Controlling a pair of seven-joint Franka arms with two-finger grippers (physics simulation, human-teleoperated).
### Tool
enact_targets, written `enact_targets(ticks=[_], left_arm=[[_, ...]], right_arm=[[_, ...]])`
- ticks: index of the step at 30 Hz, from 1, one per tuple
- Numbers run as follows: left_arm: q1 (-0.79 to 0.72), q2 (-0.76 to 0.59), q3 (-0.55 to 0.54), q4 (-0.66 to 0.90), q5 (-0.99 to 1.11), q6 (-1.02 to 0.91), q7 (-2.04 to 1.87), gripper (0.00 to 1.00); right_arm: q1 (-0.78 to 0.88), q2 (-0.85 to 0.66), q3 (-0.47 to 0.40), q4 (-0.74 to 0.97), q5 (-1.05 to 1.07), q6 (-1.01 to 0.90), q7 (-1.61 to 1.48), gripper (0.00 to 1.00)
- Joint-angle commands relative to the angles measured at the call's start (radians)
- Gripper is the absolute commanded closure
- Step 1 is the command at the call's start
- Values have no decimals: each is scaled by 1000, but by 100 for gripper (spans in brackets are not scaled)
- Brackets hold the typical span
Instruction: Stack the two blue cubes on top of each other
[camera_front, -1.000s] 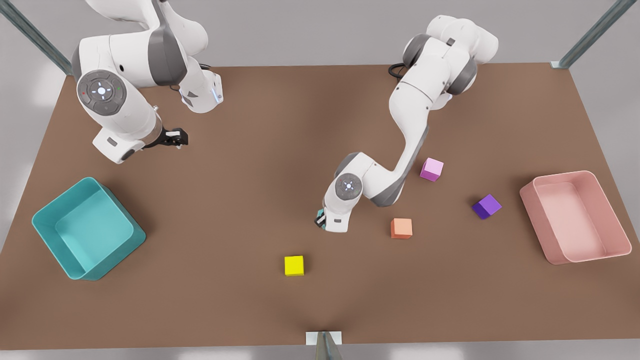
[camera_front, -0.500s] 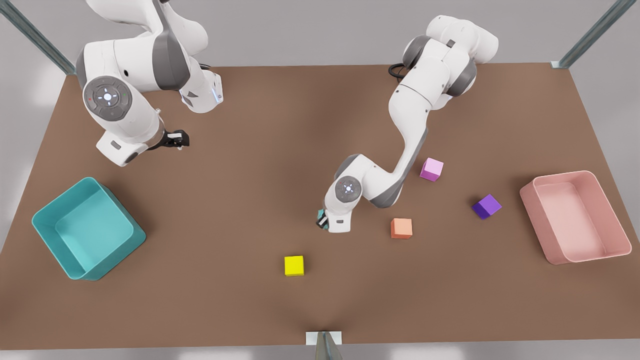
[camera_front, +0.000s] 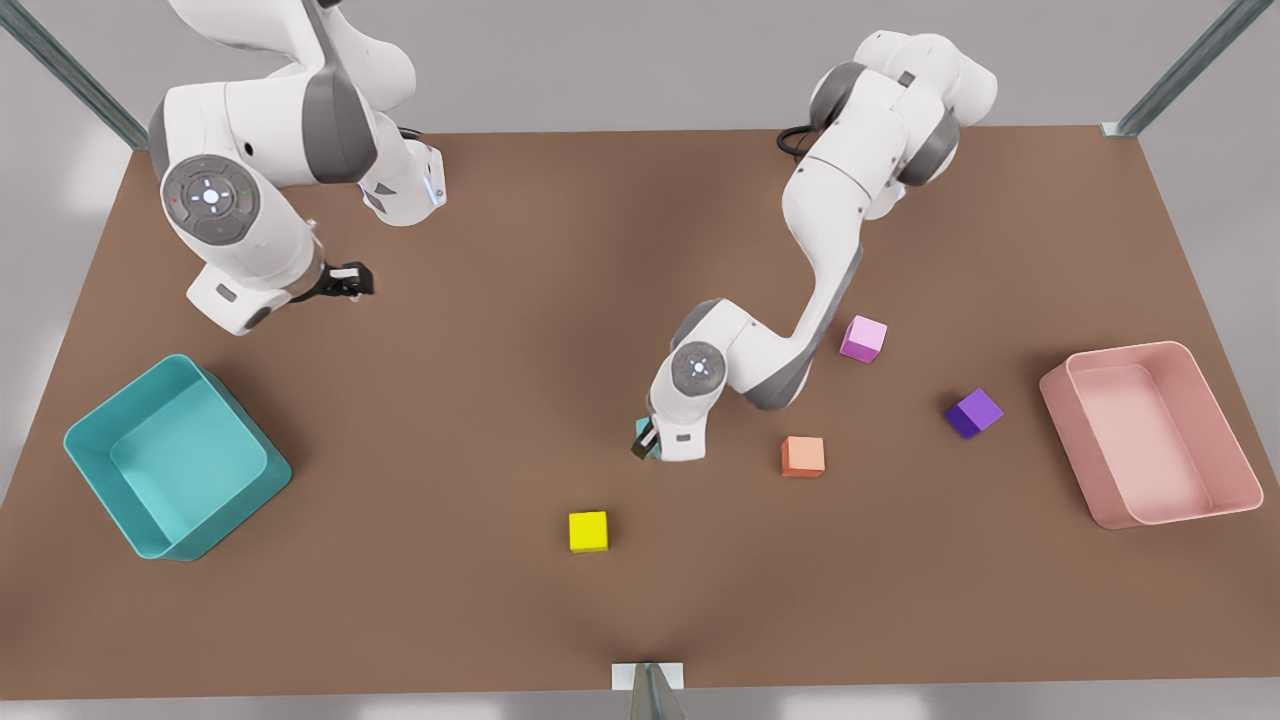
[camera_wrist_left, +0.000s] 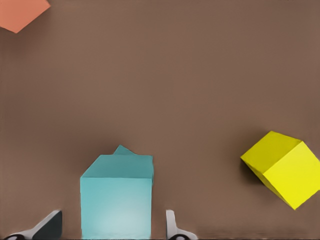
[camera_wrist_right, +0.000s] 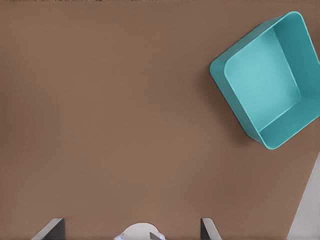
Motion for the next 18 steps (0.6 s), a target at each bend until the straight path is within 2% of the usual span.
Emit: enact_targets(ticks=[1, 4, 5, 7, 8, 10, 11, 12, 13, 14, 18], left_arm=[[0, -41, -5, 2, -4, -85, -40, 0], [60, -153, -1, 51, 7, -316, -5, 0], [160, -153, 1, 155, 9, -546, 253, 0], [342, -233, 2, 163, 44, -707, 895, 0], [442, -234, 2, 163, 52, -746, 1146, 0], [529, -267, -2, 157, 52, -750, 1275, 0], [601, -426, -1, -77, 55, -663, 1548, 0], [595, -530, 5, -243, 85, -573, 1647, 0], [575, -534, 5, -184, 88, -713, 1647, 0], [575, -517, 4, -48, 84, -844, 1645, 0], [577, -518, 1, -52, 64, -839, 1644, 0]], right_arm=[[-3, -1, -1, 2, -5, -1, -53, 0], [-3, -1, -3, 3, -5, -1, -53, 0], [-3, -1, -3, 13, -5, -1, -53, 0], [-2, -1, -3, 19, -5, -1, -53, 0], [0, -1, -3, 26, -5, -1, -53, 0], [2, 0, 2, 40, 1, -1, -58, 0], [3, -1, 3, 42, 0, 0, -69, 0], [3, -1, 3, 43, -2, -1, -70, 0], [6, 0, 3, 51, -2, -1, -70, 0], [6, 5, 3, 53, -3, -1, -72, 0], [6, 7, 3, 56, -3, -1, -70, 0]])
